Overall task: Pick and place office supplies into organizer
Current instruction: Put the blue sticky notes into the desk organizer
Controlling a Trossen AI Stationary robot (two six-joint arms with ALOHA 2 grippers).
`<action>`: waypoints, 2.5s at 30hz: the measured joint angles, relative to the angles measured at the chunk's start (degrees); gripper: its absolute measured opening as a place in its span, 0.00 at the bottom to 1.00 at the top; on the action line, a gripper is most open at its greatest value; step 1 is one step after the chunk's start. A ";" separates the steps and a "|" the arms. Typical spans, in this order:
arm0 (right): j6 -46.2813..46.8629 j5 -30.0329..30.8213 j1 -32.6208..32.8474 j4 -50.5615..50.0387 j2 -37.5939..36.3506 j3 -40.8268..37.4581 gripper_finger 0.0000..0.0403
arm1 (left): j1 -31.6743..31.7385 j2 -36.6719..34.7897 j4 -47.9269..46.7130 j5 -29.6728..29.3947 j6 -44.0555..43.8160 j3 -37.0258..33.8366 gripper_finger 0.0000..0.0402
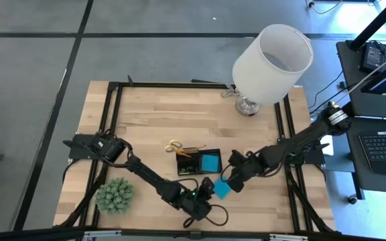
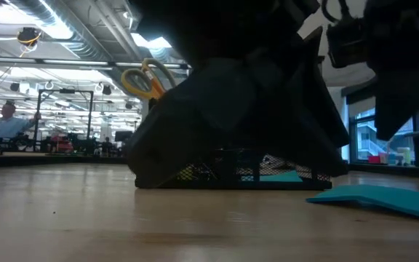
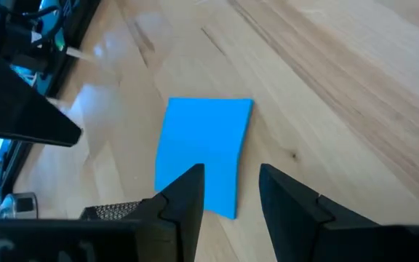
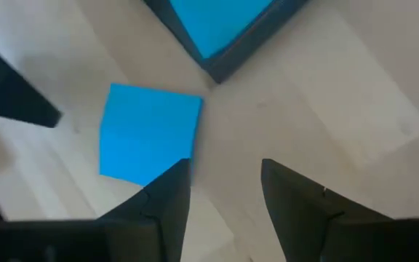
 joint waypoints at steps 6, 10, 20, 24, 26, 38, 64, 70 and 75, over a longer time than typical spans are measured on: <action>2.72 -0.17 1.16 23.19 -8.65 -14.87 0.42 | -0.05 -0.02 -0.73 -0.08 0.33 0.00 0.32; 2.32 -0.43 1.00 37.15 -10.42 -22.91 0.42 | -0.11 0.00 -0.40 -0.08 0.98 0.00 0.32; 6.31 0.00 0.87 44.14 -6.57 -27.72 0.42 | 0.57 2.13 0.87 0.04 3.25 0.02 0.32; 6.02 1.64 0.93 44.18 -5.16 -27.63 0.42 | 0.74 3.26 3.30 -0.57 5.73 0.22 0.32; 6.01 2.57 1.16 45.15 -4.39 -27.63 0.42 | 0.68 3.62 4.56 -0.76 6.10 0.26 0.32; 6.01 3.39 1.20 56.00 4.09 -27.47 0.42 | 1.35 3.89 6.53 -0.91 5.69 0.15 0.32; 1.79 -1.87 1.40 60.04 9.21 -23.69 0.42 | 3.50 3.93 4.74 0.55 6.10 0.04 0.32; 1.10 -1.55 1.40 60.49 10.52 -23.37 0.42 | 3.52 3.93 4.76 0.53 6.03 0.04 0.32; 0.15 -1.56 1.40 60.42 10.56 -23.40 0.42 | 3.51 3.93 4.76 0.53 5.90 0.04 0.32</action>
